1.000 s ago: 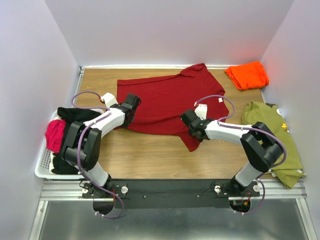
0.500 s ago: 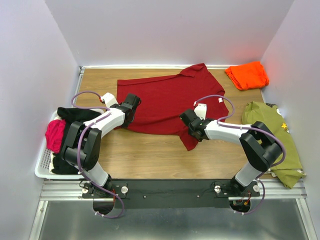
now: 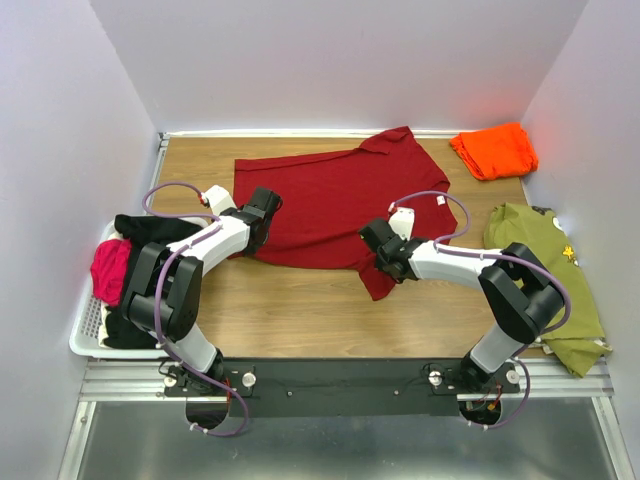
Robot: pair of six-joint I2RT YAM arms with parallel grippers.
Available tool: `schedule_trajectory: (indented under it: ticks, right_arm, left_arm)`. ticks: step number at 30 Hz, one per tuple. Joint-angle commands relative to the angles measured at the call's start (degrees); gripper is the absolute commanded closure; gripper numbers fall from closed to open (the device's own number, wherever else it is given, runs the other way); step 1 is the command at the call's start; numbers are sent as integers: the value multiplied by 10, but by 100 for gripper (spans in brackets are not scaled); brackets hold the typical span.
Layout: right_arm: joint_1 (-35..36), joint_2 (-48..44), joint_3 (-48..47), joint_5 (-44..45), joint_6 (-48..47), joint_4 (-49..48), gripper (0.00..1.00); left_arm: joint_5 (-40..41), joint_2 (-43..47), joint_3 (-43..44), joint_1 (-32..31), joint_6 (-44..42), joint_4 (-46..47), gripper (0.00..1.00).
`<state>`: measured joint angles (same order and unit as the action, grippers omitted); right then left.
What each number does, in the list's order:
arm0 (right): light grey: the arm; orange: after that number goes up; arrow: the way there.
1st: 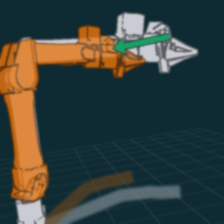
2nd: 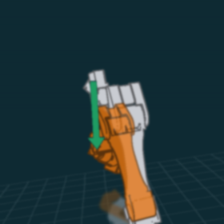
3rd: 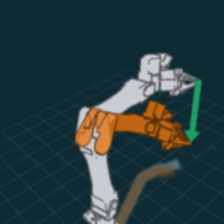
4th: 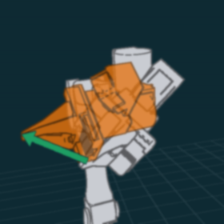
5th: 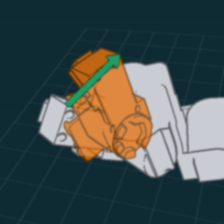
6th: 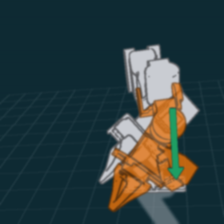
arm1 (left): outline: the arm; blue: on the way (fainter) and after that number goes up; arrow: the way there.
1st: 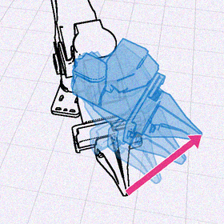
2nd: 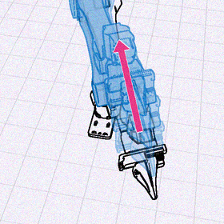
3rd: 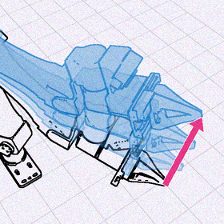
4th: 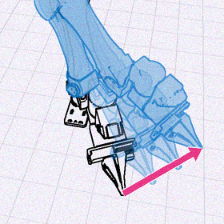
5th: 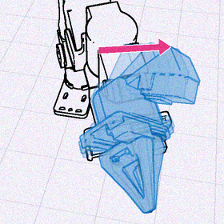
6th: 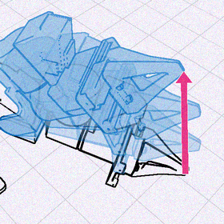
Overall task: Fold and stack the t-shirts
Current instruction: Grap the side of the flattened tshirt closest away from the robot with both arms
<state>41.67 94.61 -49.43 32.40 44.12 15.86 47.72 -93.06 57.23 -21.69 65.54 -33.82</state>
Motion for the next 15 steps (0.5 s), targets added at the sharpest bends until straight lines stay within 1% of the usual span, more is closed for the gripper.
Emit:
schedule_trajectory:
  ticks: [1,5,8,9,10,13,14,15]
  right_arm:
    - [4,1,11,-14,4,16,99]
    - [9,-8,-6,-5,-3,38,99]
    - [21,-35,-36,37,9,96,99]
    - [24,-49,-45,49,11,135,99]
    - [26,-78,-51,70,16,151,99]
    - [28,-142,-55,92,26,196,99]
    - [29,-191,-47,99,35,203,99]
    - [28,-214,-43,102,42,219,99]
  left_arm:
    - [15,4,-6,5,-2,-3,100]
    - [14,5,-5,5,-2,-4,100]
    - [11,11,-6,5,-1,-3,100]
    - [10,12,-8,5,-2,-4,100]
    - [8,14,-8,4,-2,-3,100]
    - [-1,23,-11,-1,-2,-3,100]
    - [-3,30,-12,-5,-1,-3,100]
    - [-5,35,-15,-8,0,-3,100]
